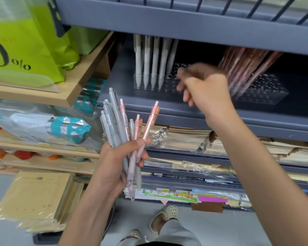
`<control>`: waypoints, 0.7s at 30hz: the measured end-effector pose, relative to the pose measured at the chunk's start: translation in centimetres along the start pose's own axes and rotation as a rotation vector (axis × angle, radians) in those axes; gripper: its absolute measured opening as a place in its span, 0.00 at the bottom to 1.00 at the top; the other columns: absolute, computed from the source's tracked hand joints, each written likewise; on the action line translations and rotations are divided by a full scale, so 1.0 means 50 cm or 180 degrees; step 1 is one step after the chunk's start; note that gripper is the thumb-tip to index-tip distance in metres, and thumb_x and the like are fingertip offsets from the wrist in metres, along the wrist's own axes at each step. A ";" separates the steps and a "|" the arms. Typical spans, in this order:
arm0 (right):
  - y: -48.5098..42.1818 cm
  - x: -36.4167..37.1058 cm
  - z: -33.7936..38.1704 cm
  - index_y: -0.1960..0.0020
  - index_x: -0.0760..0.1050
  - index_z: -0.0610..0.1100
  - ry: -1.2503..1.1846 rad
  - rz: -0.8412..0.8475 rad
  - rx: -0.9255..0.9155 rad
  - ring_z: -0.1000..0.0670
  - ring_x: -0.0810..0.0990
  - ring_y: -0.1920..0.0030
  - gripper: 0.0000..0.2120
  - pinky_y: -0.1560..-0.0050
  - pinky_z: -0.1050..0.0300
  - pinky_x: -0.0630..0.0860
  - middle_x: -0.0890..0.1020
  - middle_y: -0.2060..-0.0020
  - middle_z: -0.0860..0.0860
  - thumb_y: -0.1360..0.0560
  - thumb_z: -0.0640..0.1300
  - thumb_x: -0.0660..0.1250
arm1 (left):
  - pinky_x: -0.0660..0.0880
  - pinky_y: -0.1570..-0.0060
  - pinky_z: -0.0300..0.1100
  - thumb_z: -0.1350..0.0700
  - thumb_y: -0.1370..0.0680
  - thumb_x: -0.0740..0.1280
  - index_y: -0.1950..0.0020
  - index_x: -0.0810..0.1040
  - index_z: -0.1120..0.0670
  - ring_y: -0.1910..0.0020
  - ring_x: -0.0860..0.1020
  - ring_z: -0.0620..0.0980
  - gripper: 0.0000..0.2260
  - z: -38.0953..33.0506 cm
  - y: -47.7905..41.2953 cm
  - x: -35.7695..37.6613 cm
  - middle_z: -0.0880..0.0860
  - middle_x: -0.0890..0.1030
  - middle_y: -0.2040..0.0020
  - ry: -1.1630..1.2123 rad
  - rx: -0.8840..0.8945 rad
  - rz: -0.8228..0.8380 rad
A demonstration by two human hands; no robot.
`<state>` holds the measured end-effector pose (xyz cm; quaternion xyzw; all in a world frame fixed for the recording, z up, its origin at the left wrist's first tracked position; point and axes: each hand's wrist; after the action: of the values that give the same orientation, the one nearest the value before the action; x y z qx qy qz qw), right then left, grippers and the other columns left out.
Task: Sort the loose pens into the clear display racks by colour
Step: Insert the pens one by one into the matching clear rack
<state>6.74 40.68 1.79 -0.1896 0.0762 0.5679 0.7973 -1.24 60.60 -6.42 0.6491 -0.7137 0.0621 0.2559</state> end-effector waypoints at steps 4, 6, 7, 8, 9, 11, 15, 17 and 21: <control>0.110 -0.021 -0.022 0.57 0.84 0.47 -0.0126 0.1204 0.0478 0.55 0.74 0.73 0.09 0.75 0.61 0.70 0.84 0.66 0.50 0.26 0.52 0.72 | 0.75 0.75 0.40 0.59 0.33 0.73 0.63 0.86 0.56 0.73 0.78 0.50 0.03 0.009 0.001 0.016 0.59 0.85 0.61 -0.0011 -0.0008 0.0170; 0.135 -0.028 -0.036 0.54 0.85 0.45 -0.0388 0.1343 0.0646 0.59 0.73 0.72 0.07 0.73 0.65 0.69 0.84 0.65 0.52 0.27 0.48 0.74 | 0.74 0.75 0.40 0.60 0.33 0.73 0.63 0.86 0.57 0.74 0.78 0.50 0.03 0.017 0.000 0.030 0.60 0.84 0.62 -0.0024 -0.0055 0.0268; 0.143 -0.032 -0.040 0.53 0.84 0.43 -0.0491 0.1316 0.0692 0.60 0.73 0.72 0.06 0.72 0.68 0.68 0.83 0.65 0.53 0.27 0.46 0.74 | 0.74 0.75 0.40 0.59 0.34 0.73 0.63 0.86 0.58 0.74 0.78 0.50 0.03 0.022 0.001 0.038 0.60 0.84 0.63 -0.0038 -0.0087 0.0305; 0.149 -0.039 -0.044 0.53 0.84 0.42 -0.0565 0.1271 0.0728 0.60 0.73 0.71 0.06 0.72 0.69 0.67 0.83 0.65 0.53 0.27 0.44 0.74 | 0.74 0.75 0.40 0.59 0.33 0.73 0.64 0.87 0.58 0.74 0.78 0.50 0.03 0.026 0.002 0.047 0.60 0.84 0.64 -0.0053 -0.0115 0.0341; 0.153 -0.046 -0.048 0.53 0.84 0.41 -0.0606 0.1221 0.0765 0.59 0.72 0.70 0.06 0.71 0.67 0.67 0.83 0.65 0.52 0.27 0.44 0.74 | 0.74 0.75 0.40 0.59 0.33 0.73 0.64 0.87 0.57 0.74 0.78 0.50 0.03 0.029 0.003 0.056 0.60 0.83 0.64 -0.0055 -0.0140 0.0380; 0.158 -0.063 -0.053 0.53 0.83 0.40 -0.0649 0.1083 0.0795 0.55 0.73 0.67 0.06 0.70 0.63 0.69 0.82 0.65 0.50 0.26 0.43 0.72 | 0.74 0.76 0.40 0.60 0.33 0.72 0.62 0.87 0.57 0.74 0.78 0.51 0.04 0.037 0.004 0.073 0.61 0.85 0.61 0.0007 -0.0180 0.0427; 0.156 -0.107 -0.057 0.47 0.76 0.36 -0.1099 0.0681 0.0767 0.50 0.80 0.63 0.10 0.65 0.59 0.76 0.85 0.56 0.43 0.20 0.43 0.64 | 0.72 0.77 0.38 0.62 0.33 0.72 0.52 0.83 0.61 0.76 0.74 0.50 0.10 0.042 0.003 0.108 0.61 0.85 0.57 0.0221 -0.0230 0.0392; 0.149 -0.139 -0.059 0.45 0.71 0.37 -0.1355 0.0400 0.0672 0.46 0.82 0.63 0.10 0.65 0.58 0.78 0.84 0.54 0.38 0.17 0.45 0.59 | 0.71 0.78 0.37 0.62 0.33 0.71 0.46 0.78 0.63 0.77 0.72 0.48 0.16 0.044 0.001 0.126 0.58 0.83 0.60 0.0233 -0.0216 0.0377; 0.124 -0.226 -0.077 0.47 0.64 0.42 -0.1687 -0.0297 0.0389 0.45 0.82 0.66 0.06 0.65 0.56 0.79 0.85 0.58 0.38 0.15 0.44 0.53 | 0.69 0.79 0.37 0.63 0.32 0.70 0.45 0.77 0.61 0.78 0.70 0.47 0.16 0.054 0.000 0.184 0.53 0.78 0.65 0.0400 -0.0185 0.0408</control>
<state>-2.57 31.04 0.70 0.0108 -0.1098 0.5547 0.8247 -2.24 51.25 -4.64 0.5893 -0.7377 0.0982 0.3144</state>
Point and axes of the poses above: each hand's wrist, its own y-axis away from the middle knuckle, its own x-axis out of the palm, z = x × y
